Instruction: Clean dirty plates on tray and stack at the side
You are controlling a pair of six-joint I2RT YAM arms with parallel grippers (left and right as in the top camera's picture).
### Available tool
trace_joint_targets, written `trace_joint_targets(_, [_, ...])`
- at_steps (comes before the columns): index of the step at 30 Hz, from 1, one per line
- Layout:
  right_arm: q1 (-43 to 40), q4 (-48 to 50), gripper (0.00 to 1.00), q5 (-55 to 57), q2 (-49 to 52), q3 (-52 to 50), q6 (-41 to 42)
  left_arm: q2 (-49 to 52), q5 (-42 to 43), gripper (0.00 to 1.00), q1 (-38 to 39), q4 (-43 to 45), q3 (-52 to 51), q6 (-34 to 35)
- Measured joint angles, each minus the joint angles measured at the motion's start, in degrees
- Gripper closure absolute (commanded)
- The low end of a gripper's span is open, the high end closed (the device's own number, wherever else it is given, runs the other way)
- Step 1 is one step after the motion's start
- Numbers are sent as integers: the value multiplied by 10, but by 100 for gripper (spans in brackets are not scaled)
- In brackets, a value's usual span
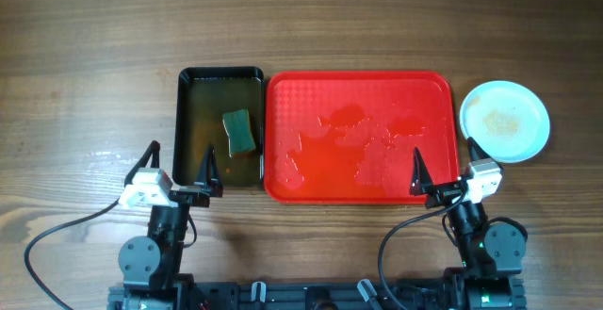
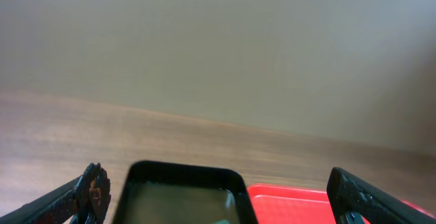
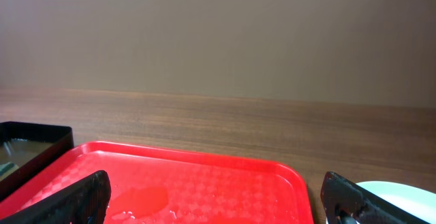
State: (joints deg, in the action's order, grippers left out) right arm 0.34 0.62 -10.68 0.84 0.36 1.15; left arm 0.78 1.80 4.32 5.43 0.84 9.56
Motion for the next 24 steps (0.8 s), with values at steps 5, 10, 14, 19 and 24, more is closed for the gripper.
trace_joint_targets(5, [0,0,1,0,0,0,0,0,0,0,0,-94,-3,-33])
trace_joint_targets(10, [0,0,1,0,0,0,0,0,0,0,0,-94,-3,-33])
trace_joint_targets(14, [0,0,0,0,0,0,0,0,0,0,0,-94,-3,-33])
trace_joint_targets(19, [0,0,1,0,0,0,0,0,0,0,0,-94,-3,-33])
trace_joint_targets(24, [0,0,0,0,0,0,0,0,0,0,0,-94,-3,-33])
